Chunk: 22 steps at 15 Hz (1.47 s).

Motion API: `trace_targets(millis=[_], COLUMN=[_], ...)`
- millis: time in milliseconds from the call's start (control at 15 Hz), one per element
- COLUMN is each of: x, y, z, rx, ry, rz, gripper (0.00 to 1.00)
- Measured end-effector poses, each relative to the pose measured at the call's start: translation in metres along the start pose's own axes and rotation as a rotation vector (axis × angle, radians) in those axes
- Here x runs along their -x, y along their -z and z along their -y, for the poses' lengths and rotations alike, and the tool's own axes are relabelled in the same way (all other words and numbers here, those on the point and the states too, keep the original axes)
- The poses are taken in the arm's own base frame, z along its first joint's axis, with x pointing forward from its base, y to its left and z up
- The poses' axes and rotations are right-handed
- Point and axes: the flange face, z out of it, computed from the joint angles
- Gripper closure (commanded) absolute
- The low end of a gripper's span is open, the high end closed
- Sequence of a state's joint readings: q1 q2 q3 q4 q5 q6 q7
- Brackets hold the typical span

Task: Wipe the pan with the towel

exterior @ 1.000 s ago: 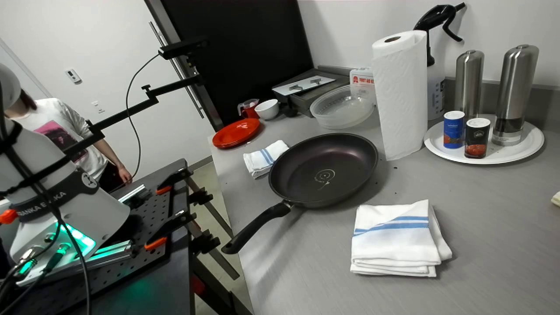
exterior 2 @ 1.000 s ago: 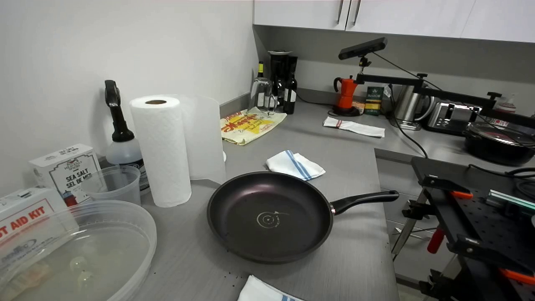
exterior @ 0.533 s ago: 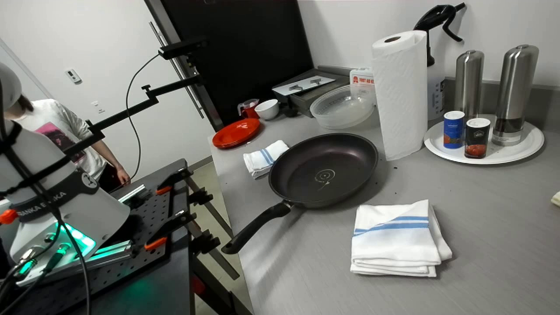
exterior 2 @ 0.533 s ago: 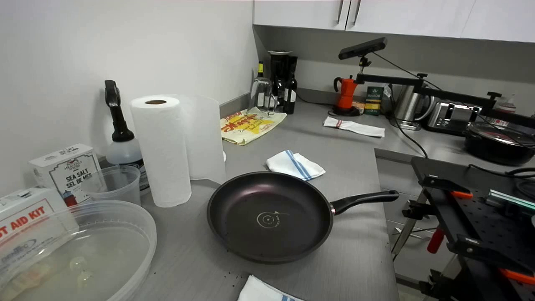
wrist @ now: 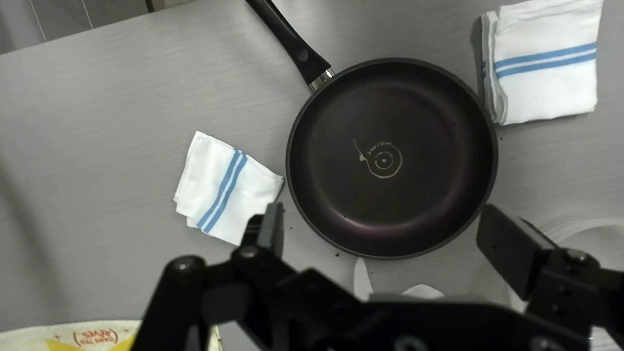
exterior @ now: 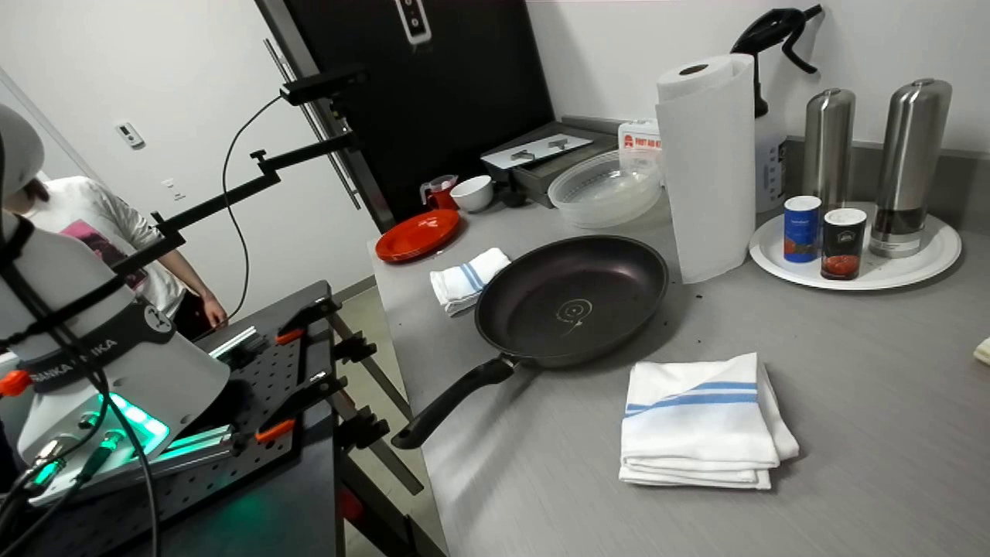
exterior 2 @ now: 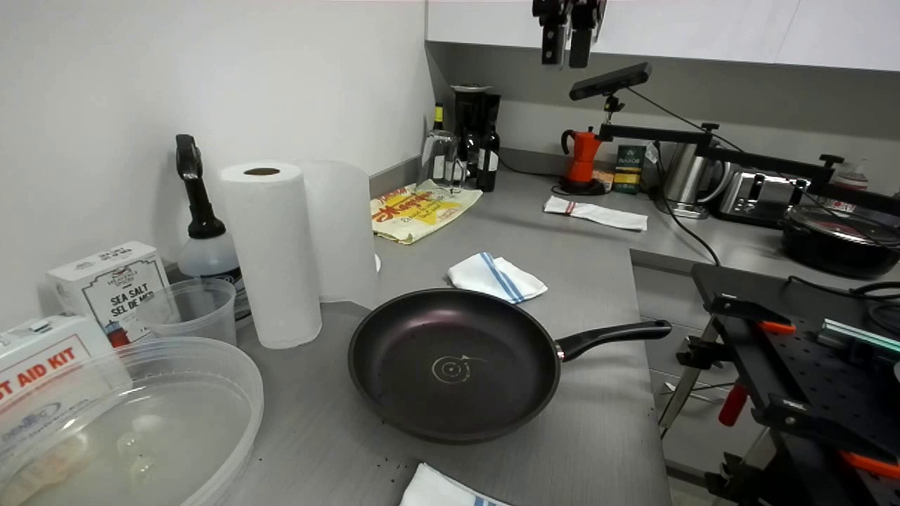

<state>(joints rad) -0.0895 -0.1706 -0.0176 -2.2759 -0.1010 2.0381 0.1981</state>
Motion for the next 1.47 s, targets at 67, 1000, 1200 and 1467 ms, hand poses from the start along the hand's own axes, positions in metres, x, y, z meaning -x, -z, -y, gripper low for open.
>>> trace_targets(millis=[67,1000,1200,1467], x=[-0.004,-0.039,-0.046,-0.056], y=[-0.009,-0.121,-0.146,-0.177], z=[-0.009,-0.087,-0.098,-0.112], rx=[-0.002,0.021,0.025,0.028], ry=[-0.043,-0.471,-0.5,-0.526], rz=[0.006,0.044,0.038,0.008], gripper=[0.0,0.0,0.0,0.0])
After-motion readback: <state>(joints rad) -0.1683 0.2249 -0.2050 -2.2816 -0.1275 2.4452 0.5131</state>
